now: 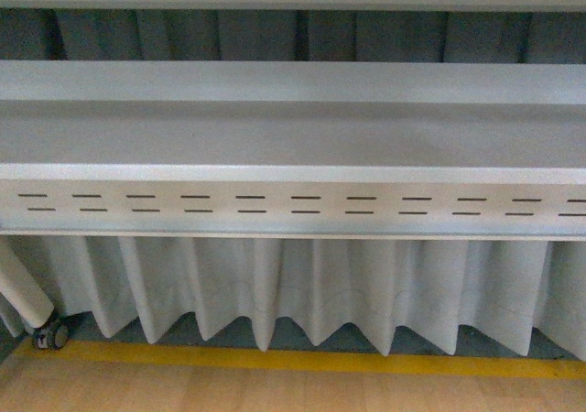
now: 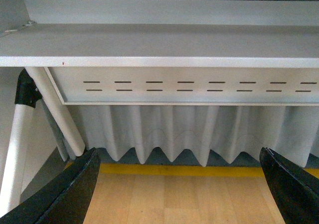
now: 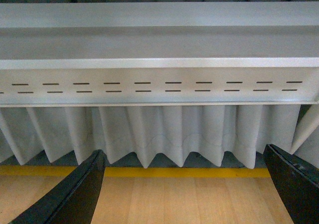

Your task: Wind up and store yellow beetle toy

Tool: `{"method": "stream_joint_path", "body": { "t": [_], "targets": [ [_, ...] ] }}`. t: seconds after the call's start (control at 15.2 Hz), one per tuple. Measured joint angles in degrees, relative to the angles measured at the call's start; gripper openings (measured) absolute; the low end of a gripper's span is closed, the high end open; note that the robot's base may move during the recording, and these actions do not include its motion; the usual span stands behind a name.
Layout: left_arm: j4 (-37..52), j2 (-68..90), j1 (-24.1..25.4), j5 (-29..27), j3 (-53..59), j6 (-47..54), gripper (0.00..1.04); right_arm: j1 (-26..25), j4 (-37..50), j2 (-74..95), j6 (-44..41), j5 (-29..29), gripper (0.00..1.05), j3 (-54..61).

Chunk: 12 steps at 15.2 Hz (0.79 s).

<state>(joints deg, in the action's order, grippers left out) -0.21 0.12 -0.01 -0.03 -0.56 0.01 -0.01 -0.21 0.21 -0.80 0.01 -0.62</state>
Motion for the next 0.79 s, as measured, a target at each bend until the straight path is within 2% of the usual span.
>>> {"method": "stream_joint_path", "body": {
  "t": [0.79],
  "targets": [
    [0.00, 0.00, 0.00, 0.00, 0.00, 0.00, 0.98, 0.00, 0.00, -0.02, 0.00, -0.02, 0.98, 0.00]
  ]
}}
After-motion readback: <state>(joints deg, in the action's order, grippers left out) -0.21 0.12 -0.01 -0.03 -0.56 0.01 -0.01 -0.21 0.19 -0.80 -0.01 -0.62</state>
